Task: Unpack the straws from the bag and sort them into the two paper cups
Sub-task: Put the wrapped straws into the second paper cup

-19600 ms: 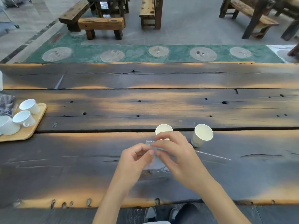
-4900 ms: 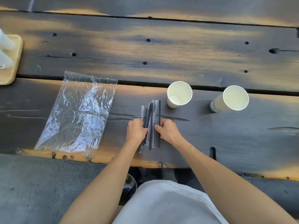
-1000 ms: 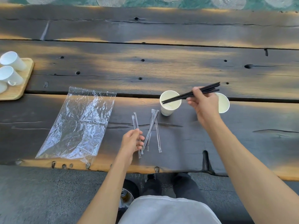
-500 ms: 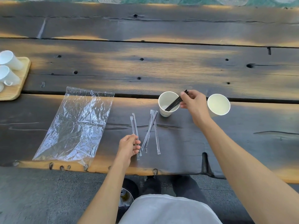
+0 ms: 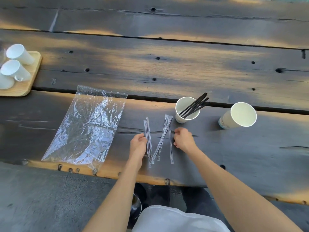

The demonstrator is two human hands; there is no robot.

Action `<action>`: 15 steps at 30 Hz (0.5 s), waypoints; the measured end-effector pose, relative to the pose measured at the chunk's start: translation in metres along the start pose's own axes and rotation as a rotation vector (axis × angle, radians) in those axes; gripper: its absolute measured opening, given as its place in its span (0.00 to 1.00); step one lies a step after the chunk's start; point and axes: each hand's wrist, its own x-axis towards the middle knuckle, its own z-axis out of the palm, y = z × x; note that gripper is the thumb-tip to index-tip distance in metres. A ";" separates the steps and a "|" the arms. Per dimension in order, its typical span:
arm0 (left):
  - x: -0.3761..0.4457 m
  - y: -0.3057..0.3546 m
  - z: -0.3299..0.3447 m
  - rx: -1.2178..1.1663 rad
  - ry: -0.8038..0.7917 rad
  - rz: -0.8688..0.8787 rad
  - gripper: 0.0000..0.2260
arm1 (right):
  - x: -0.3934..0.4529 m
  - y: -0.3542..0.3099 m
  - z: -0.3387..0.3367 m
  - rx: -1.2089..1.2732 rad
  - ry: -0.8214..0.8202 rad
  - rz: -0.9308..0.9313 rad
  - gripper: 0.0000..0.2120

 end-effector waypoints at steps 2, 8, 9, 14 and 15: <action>-0.001 0.006 0.007 -0.042 -0.035 -0.011 0.15 | 0.008 -0.017 0.010 -0.070 -0.037 -0.059 0.16; 0.002 0.008 0.019 -0.224 -0.142 -0.136 0.13 | 0.017 -0.036 0.049 -0.228 -0.114 -0.123 0.09; 0.005 0.006 0.020 -0.233 -0.156 -0.150 0.13 | 0.015 -0.038 0.053 -0.273 -0.111 -0.127 0.08; 0.011 0.002 0.021 -0.137 -0.190 -0.109 0.15 | 0.015 -0.035 0.057 -0.233 -0.097 -0.116 0.10; 0.010 0.002 0.022 -0.103 -0.193 -0.080 0.16 | 0.014 -0.035 0.057 -0.191 -0.095 -0.113 0.09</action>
